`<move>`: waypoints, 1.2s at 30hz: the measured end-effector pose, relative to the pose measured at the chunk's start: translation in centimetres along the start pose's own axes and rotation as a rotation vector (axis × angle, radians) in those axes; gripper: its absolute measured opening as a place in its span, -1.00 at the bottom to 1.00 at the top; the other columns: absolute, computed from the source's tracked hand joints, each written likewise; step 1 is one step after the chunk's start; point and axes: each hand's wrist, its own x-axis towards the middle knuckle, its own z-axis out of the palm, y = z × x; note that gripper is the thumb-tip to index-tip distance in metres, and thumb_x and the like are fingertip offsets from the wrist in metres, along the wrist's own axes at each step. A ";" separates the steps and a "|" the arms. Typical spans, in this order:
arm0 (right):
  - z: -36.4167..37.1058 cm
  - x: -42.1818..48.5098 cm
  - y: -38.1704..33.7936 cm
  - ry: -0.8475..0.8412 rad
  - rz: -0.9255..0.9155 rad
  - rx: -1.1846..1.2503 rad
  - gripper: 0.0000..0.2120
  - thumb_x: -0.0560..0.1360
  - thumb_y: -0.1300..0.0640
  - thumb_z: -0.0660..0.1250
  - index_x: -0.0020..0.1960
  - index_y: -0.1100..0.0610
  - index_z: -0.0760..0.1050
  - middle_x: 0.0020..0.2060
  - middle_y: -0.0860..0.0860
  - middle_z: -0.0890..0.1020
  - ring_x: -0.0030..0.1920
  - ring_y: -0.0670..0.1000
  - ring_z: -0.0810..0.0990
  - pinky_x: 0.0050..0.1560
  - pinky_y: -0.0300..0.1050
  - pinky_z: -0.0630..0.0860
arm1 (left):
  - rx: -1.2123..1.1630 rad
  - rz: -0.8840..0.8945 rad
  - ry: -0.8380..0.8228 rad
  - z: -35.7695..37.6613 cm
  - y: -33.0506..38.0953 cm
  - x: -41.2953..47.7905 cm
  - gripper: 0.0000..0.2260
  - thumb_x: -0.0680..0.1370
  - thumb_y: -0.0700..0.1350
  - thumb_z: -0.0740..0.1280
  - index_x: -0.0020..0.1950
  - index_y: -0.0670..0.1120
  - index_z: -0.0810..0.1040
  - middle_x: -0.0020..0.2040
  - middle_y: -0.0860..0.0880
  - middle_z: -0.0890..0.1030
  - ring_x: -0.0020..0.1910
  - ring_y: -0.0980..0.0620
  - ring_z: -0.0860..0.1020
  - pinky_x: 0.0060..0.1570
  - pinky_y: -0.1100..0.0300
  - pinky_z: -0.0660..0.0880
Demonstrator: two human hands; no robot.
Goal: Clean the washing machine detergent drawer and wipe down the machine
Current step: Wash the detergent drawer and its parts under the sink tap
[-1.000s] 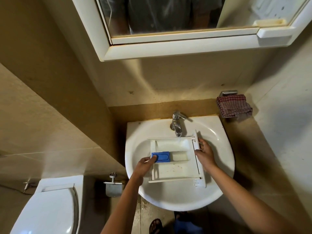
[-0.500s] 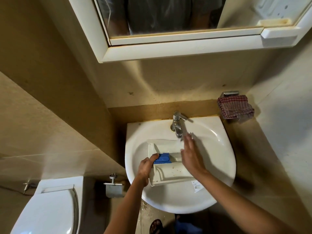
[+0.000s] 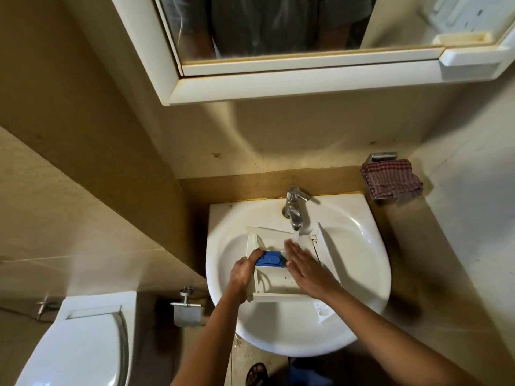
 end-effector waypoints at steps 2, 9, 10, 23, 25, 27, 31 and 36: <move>-0.1 -0.1 0.6 0.031 0.216 0.003 -0.47 0.67 0.01 -0.11 0.56 0.14 -0.18 0.55 0.01 -0.14 0.54 -0.08 -0.18 0.51 -0.14 -0.21 | 0.005 -0.014 -0.030 0.1 0.3 -0.2 -0.42 0.31 0.34 0.36 0.03 -0.12 0.61 -0.10 -0.18 0.69 -0.15 -0.16 0.65 -0.03 -0.01 0.59; -1.0 5.2 -2.9 0.144 0.417 0.320 -0.63 0.62 0.20 0.01 0.37 0.31 0.27 0.46 0.26 0.18 0.49 0.20 0.09 0.43 0.09 0.12 | 0.083 0.036 -0.117 0.7 1.9 -0.2 -0.42 0.32 0.31 0.31 0.05 -0.15 0.61 -0.15 -0.17 0.69 -0.23 -0.10 0.62 -0.04 0.04 0.54; -1.1 5.9 -3.7 0.119 0.358 0.336 -0.65 0.63 0.19 -0.01 0.36 0.27 0.28 0.44 0.17 0.23 0.46 0.13 0.13 0.40 0.06 0.18 | 0.101 0.044 -0.128 0.8 2.1 -0.2 -0.43 0.33 0.30 0.30 0.05 -0.15 0.61 -0.15 -0.16 0.69 -0.23 -0.09 0.62 -0.06 0.05 0.53; -0.8 2.9 -1.2 0.113 0.409 0.101 -0.47 0.65 0.03 -0.11 0.57 0.17 -0.11 0.56 0.10 -0.07 0.55 0.00 -0.13 0.52 -0.03 -0.19 | 0.055 0.018 -0.130 0.4 1.8 -0.1 -0.40 0.28 0.28 0.37 0.08 -0.16 0.58 -0.11 -0.19 0.69 -0.20 -0.13 0.64 0.00 -0.01 0.57; -0.9 3.7 -3.6 0.091 0.488 0.116 -0.39 0.64 -0.06 -0.06 0.56 0.22 -0.12 0.55 0.16 -0.11 0.55 0.08 -0.13 0.52 0.05 -0.13 | 0.051 0.013 -0.121 0.5 1.5 -0.1 -0.37 0.24 0.28 0.37 0.09 -0.17 0.58 -0.11 -0.19 0.69 -0.20 -0.13 0.64 -0.01 -0.01 0.57; -0.8 3.8 -5.0 0.018 0.439 0.080 -0.36 0.63 -0.12 -0.08 0.56 0.20 -0.17 0.55 0.14 -0.15 0.55 0.12 -0.07 0.51 0.09 0.00 | 0.044 0.011 -0.112 0.8 1.0 0.1 -0.38 0.24 0.29 0.37 0.09 -0.15 0.58 -0.10 -0.20 0.69 -0.17 -0.16 0.65 0.00 -0.02 0.56; -0.5 1.6 -4.3 -0.031 -0.128 0.000 -0.37 0.55 -0.15 -0.22 0.53 0.09 -0.25 0.49 -0.07 -0.24 0.53 -0.06 -0.23 0.52 -0.13 -0.22 | 0.035 0.011 -0.081 0.8 1.3 0.4 -0.40 0.25 0.33 0.36 0.06 -0.09 0.62 -0.05 -0.19 0.69 -0.03 -0.20 0.65 0.10 -0.06 0.54; -0.6 -1.3 -0.1 -0.007 0.108 -0.088 -0.44 0.66 -0.05 -0.13 0.55 0.09 -0.27 0.53 -0.03 -0.24 0.53 -0.06 -0.26 0.51 -0.12 -0.24 | 0.011 -0.011 -0.080 0.7 1.5 -0.3 -0.42 0.33 0.29 0.34 0.10 -0.16 0.58 -0.12 -0.21 0.68 -0.20 -0.15 0.62 -0.06 0.02 0.56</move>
